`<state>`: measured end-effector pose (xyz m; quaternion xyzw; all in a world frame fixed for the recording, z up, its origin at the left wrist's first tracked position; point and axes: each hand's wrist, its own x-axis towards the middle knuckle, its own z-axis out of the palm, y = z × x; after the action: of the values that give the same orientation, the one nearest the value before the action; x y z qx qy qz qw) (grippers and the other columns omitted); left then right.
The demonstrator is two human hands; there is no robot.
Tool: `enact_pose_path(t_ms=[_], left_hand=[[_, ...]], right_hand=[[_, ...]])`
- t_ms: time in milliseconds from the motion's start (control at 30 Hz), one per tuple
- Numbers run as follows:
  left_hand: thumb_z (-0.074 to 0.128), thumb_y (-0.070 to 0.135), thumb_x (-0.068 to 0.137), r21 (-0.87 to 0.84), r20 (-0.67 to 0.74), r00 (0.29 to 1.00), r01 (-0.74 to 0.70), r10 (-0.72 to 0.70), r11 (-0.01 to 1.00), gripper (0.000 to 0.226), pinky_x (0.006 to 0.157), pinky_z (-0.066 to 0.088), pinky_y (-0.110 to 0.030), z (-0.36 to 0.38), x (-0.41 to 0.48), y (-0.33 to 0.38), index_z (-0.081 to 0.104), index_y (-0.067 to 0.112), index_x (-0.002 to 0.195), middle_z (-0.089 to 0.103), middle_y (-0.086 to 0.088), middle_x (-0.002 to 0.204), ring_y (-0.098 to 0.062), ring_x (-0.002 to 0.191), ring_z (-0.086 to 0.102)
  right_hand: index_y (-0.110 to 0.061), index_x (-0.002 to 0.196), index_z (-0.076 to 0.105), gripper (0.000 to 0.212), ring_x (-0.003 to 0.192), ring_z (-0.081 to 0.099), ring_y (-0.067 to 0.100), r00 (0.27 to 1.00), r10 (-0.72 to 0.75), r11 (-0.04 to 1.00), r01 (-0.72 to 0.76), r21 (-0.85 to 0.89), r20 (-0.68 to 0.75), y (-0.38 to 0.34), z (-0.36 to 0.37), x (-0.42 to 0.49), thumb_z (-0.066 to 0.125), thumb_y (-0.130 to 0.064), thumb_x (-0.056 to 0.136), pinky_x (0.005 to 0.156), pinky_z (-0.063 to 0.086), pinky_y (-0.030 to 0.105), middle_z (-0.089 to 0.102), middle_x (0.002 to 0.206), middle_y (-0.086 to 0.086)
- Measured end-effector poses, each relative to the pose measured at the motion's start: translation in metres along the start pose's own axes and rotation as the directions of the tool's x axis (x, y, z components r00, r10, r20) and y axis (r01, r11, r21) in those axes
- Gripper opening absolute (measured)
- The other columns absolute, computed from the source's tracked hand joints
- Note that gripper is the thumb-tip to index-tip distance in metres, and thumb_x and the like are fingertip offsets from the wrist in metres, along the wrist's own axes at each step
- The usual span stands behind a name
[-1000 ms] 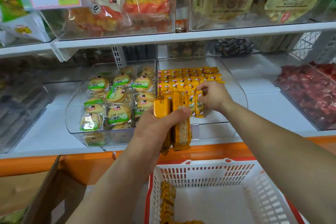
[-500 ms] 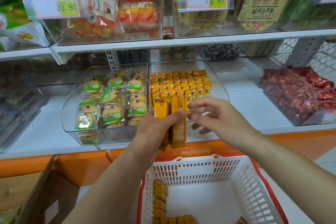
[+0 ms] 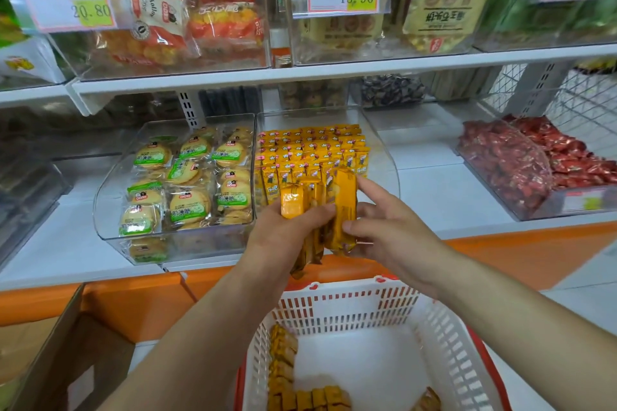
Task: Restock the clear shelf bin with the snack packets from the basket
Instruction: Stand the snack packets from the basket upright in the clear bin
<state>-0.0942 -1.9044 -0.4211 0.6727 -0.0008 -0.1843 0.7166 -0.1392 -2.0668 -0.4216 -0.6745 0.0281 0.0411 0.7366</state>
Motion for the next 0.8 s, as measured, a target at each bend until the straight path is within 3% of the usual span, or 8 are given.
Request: enact_pose_path(t_ms=[67,133,200,333,467,600,667,800], left_hand=[[0.084,0.026,0.081,0.033,-0.009,1.000,0.004,-0.003,0.999,0.022,0.088,0.059,-0.060,-0.002,0.001,0.001,0.077,0.022,0.102,0.079,-0.013,0.097,-0.040,0.094,0.075],[0.086,0.028,0.079,0.054,-0.010,1.000,0.007,-0.007,0.999,0.024,0.090,0.058,-0.060,-0.004,0.002,0.003,0.077,0.024,0.101,0.079,-0.011,0.097,-0.038,0.095,0.075],[0.084,0.027,0.080,0.056,0.007,1.000,0.006,-0.007,0.998,0.016,0.087,0.059,-0.060,-0.005,0.003,0.003,0.079,0.026,0.095,0.079,-0.012,0.093,-0.039,0.093,0.075],[0.078,0.022,0.085,0.045,-0.005,1.000,0.012,-0.012,0.999,0.007,0.084,0.061,-0.052,-0.009,0.006,0.004,0.079,0.029,0.085,0.080,-0.009,0.087,-0.035,0.089,0.076],[0.080,0.024,0.084,0.026,-0.044,0.998,0.049,-0.048,0.998,0.024,0.088,0.059,-0.055,-0.014,0.005,0.008,0.072,0.019,0.106,0.079,-0.012,0.094,-0.035,0.092,0.076],[0.075,0.022,0.089,0.039,-0.020,0.999,0.040,-0.039,0.998,0.022,0.070,0.062,-0.043,-0.017,0.004,0.012,0.072,0.014,0.109,0.080,-0.011,0.086,-0.027,0.081,0.078],[0.074,0.021,0.090,0.048,-0.025,0.999,0.029,-0.028,0.998,0.020,0.070,0.063,-0.044,-0.017,0.004,0.012,0.072,0.013,0.108,0.079,-0.012,0.086,-0.028,0.081,0.078],[0.075,0.019,0.089,0.050,-0.030,0.999,0.014,-0.013,0.999,0.018,0.067,0.064,-0.044,-0.017,0.004,0.011,0.071,0.015,0.107,0.080,-0.010,0.089,-0.025,0.079,0.079]], right_hand=[[-0.031,0.141,0.052,0.054,0.100,0.069,0.031,0.999,0.033,0.995,-0.036,0.091,0.025,0.002,-0.001,0.003,0.052,-0.001,0.096,0.084,0.058,0.042,0.070,0.118,0.017],[-0.028,0.134,0.060,0.042,0.098,0.069,0.026,0.999,0.034,0.992,-0.038,0.122,0.035,0.002,-0.001,0.005,0.061,-0.016,0.094,0.081,0.058,0.036,0.071,0.118,0.013],[-0.021,0.135,0.059,0.054,0.098,0.070,0.024,0.999,0.047,0.990,-0.046,0.135,0.001,0.006,-0.004,0.009,0.071,-0.026,0.082,0.082,0.057,0.034,0.072,0.116,0.012],[-0.012,0.130,0.061,0.036,0.113,0.063,0.045,0.996,0.074,0.976,-0.063,0.210,-0.042,0.009,-0.005,0.020,0.058,-0.007,0.094,0.079,0.053,0.042,0.067,0.121,0.024],[-0.007,0.127,0.058,0.037,0.098,0.069,0.047,0.998,0.058,0.970,-0.051,0.236,-0.025,0.013,-0.013,0.027,0.048,0.002,0.092,0.073,0.057,0.045,0.070,0.114,0.023],[-0.023,0.131,0.052,0.055,0.086,0.074,0.041,0.995,0.021,0.982,-0.001,0.190,-0.100,0.011,-0.026,0.030,0.047,0.011,0.087,0.062,0.060,0.042,0.074,0.092,0.011],[-0.033,0.131,0.051,0.064,0.089,0.073,0.043,0.990,-0.001,0.989,0.022,0.147,-0.141,0.009,-0.034,0.032,0.048,0.012,0.087,0.062,0.059,0.043,0.071,0.095,0.013],[-0.030,0.130,0.053,0.051,0.096,0.073,0.036,0.977,-0.063,0.998,0.068,0.014,-0.202,0.006,-0.052,0.032,0.060,0.003,0.092,0.077,0.059,0.050,0.073,0.107,0.016]])
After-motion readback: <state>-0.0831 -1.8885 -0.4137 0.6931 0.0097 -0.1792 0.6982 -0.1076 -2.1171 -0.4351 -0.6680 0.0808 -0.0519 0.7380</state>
